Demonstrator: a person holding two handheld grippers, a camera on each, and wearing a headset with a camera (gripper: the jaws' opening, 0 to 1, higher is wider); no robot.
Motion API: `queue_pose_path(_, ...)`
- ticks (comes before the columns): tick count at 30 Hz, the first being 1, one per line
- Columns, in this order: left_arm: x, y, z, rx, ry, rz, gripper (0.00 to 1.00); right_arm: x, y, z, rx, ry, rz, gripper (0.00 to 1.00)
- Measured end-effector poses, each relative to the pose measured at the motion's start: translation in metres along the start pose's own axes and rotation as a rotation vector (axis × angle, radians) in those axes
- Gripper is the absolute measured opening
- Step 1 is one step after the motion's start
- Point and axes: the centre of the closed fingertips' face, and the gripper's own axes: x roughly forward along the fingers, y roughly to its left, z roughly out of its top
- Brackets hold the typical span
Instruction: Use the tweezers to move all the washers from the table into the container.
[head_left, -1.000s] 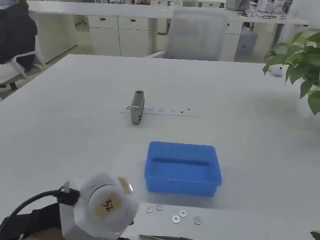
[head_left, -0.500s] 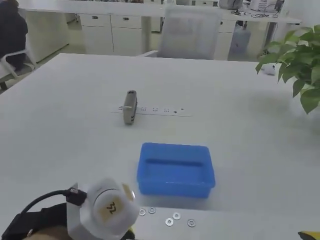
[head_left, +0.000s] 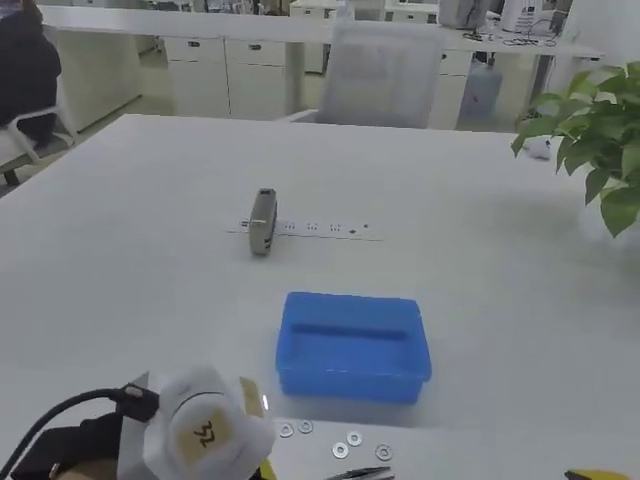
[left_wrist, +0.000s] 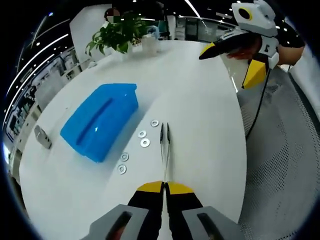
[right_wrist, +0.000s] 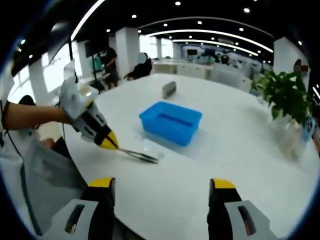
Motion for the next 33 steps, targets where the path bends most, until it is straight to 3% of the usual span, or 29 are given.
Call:
queue_pose_path(3,-0.01,-0.002,0.009,0.002,-0.018,0.013,0.0,0.002,0.008,0.002,-0.021,0.001,0.03,0.7)
queue_pose_path(7,-0.028,-0.008,0.029,-0.004,-0.08,0.029,0.0,0.006,0.024,0.008,-0.063,0.0,0.103,0.62)
queue_pose_path(9,-0.034,-0.013,0.037,-0.012,-0.102,0.032,0.0,0.009,0.035,0.005,-0.097,0.025,0.164,0.54)
queue_pose_path(12,-0.039,-0.022,0.045,-0.003,-0.121,0.036,0.0,0.016,0.042,0.0,-0.117,0.051,0.184,0.47)
queue_pose_path(19,-0.052,-0.04,0.064,0.013,-0.17,0.035,0.0,0.035,0.067,-0.004,-0.283,0.097,0.301,0.36)
queue_pose_path(27,-0.059,-0.054,0.073,0.09,-0.159,-0.006,0.0,0.061,0.092,0.001,-0.551,0.13,0.463,0.21)
queue_pose_path(33,-0.059,-0.056,0.075,0.119,-0.149,-0.035,0.0,0.076,0.106,0.002,-0.67,0.133,0.555,0.19)
